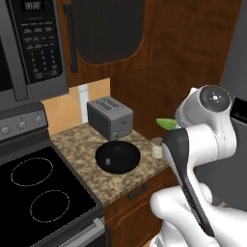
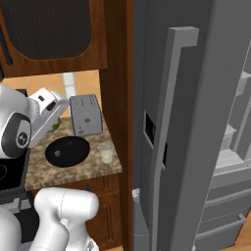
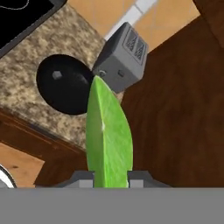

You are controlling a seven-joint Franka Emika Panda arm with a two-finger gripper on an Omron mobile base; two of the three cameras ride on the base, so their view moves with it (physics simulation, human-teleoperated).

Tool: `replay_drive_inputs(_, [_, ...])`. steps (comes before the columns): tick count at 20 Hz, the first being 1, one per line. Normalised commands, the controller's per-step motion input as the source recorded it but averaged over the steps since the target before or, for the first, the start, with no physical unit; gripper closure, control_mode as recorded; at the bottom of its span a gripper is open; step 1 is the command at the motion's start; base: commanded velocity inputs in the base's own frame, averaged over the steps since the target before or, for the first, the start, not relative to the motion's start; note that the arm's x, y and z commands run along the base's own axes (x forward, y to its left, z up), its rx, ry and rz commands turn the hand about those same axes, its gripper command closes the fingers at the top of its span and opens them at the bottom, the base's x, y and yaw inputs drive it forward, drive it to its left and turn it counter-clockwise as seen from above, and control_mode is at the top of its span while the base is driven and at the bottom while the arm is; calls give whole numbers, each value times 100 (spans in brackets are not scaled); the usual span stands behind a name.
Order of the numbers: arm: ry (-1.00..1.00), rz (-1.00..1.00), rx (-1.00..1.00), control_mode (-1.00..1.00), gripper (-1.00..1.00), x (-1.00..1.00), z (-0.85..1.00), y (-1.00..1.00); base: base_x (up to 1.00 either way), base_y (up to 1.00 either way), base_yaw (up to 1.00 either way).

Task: Grab a lemon wedge from the fridge and one ice cube from the ice bowl, and put them in the glass of lemonade.

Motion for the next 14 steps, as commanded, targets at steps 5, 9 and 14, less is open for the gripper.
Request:
replay_drive_inputs(5, [1,15,-30,-100,100,0,-10,-2,0,0,0])
replay_drive_inputs(9, [7,16,-29,-100,100,0,-9,-3,0,0,0])
replay_drive_inputs(14, [6,20,-28,-100,100,0,-13,-18,0,0,0])
